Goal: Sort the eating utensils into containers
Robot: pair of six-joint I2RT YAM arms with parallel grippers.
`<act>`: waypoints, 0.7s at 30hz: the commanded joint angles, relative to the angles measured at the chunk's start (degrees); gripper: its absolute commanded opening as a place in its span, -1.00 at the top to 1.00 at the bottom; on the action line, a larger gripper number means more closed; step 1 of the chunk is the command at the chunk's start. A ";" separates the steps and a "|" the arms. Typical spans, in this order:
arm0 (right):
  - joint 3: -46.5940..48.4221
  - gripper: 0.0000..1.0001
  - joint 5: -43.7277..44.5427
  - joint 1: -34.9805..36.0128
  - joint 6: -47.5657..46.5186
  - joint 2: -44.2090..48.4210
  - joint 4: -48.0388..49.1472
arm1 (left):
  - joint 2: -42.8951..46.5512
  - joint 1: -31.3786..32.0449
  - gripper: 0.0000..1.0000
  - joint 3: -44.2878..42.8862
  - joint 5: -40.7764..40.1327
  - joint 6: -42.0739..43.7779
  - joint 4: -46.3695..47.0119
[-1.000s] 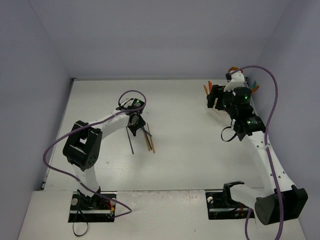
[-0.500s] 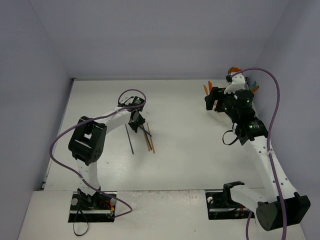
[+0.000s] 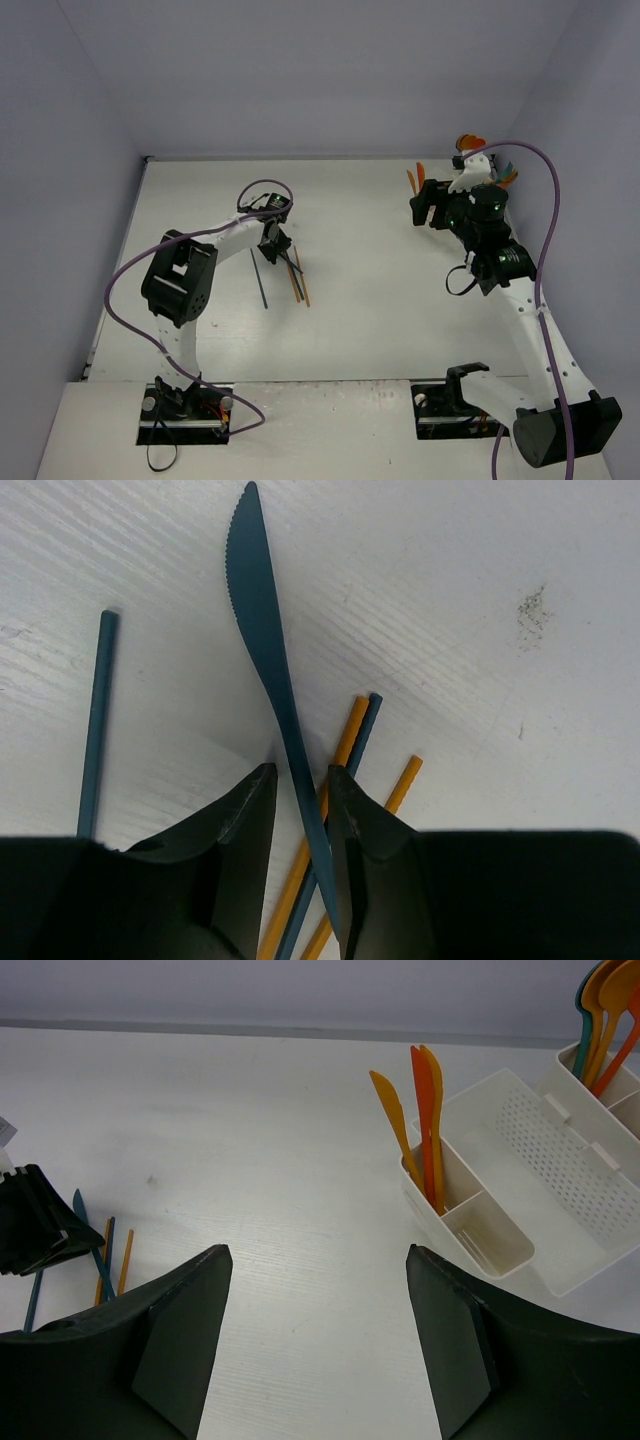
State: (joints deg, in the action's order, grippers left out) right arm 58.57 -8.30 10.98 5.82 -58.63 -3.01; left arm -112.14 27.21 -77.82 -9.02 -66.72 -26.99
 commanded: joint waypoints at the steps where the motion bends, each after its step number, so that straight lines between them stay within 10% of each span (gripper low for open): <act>1: 0.23 -0.36 -0.07 0.37 -0.48 1.31 3.18 | 1.19 -0.77 0.61 0.95 -0.28 -1.16 -2.61; 12: 1.48 -0.37 -2.19 0.80 -0.74 0.75 1.60 | 7.26 -0.88 1.00 2.25 -4.29 4.77 -3.50; 21: 7.92 -0.41 -16.22 5.76 1.16 -4.99 1.65 | 21.32 4.87 1.00 2.90 -7.85 29.69 6.52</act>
State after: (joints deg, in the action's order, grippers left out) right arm 61.06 -16.12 13.84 5.93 -60.81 -4.72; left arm -102.44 28.12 -75.09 -14.20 -52.39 -28.91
